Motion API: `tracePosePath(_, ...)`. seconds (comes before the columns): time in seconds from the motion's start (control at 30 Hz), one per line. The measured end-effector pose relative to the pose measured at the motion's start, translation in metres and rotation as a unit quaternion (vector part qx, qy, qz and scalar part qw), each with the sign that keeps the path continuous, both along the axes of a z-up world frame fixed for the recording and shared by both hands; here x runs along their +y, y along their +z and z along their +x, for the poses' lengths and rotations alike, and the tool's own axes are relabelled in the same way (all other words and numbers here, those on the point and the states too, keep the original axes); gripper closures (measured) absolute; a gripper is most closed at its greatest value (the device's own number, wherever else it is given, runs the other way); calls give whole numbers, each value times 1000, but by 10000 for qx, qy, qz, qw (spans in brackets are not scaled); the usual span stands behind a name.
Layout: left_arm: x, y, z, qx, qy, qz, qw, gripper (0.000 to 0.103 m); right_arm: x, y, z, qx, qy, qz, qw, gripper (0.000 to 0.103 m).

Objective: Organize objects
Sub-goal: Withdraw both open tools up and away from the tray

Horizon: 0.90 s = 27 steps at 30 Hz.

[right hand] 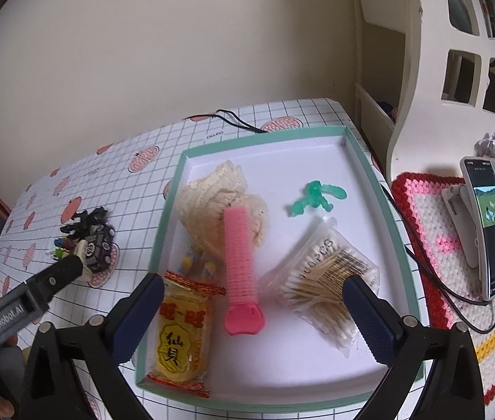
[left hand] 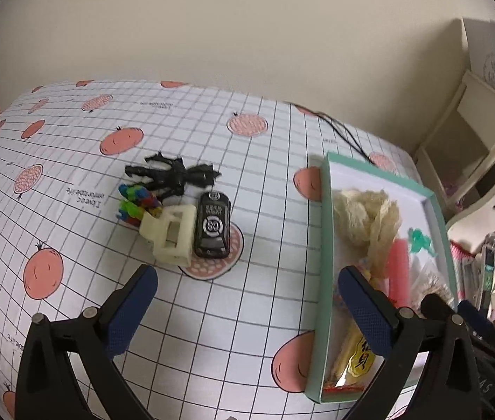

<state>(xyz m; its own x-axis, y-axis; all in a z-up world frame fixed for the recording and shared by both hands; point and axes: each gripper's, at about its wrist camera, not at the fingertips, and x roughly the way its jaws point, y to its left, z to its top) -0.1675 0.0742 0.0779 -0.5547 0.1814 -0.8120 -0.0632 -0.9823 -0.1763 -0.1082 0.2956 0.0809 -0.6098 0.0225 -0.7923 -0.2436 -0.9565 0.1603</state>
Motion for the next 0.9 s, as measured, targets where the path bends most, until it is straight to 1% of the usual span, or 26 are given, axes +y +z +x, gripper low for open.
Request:
tracePosePath(0.2,-14,19,-4,154,117,242,9995,0,-12,16,-2,185,56,12,9998,0)
tracePosePath(0.33,-23,32,-7,244,168,397,9988,0,-22,31,-7,376,148,-90,9991,0)
tracePosePath(0.5,-33,44,-15,205,145,739,9969,0,-34,44,-13,482,225,-85,9985,0)
tracePosePath(0.7,-36,54,-23,255,33,694,9973,0,-43,59,-23,570,266,49,9980,0)
tracePosePath(0.8,-41,60,-29,337,20,646,9973,0,-45,64,-30,597,266,34,9979,0)
tracePosePath(0.9,-49,64,-36,393,52,679,9969,0,-51,68,-40,605,280,15,9978,0)
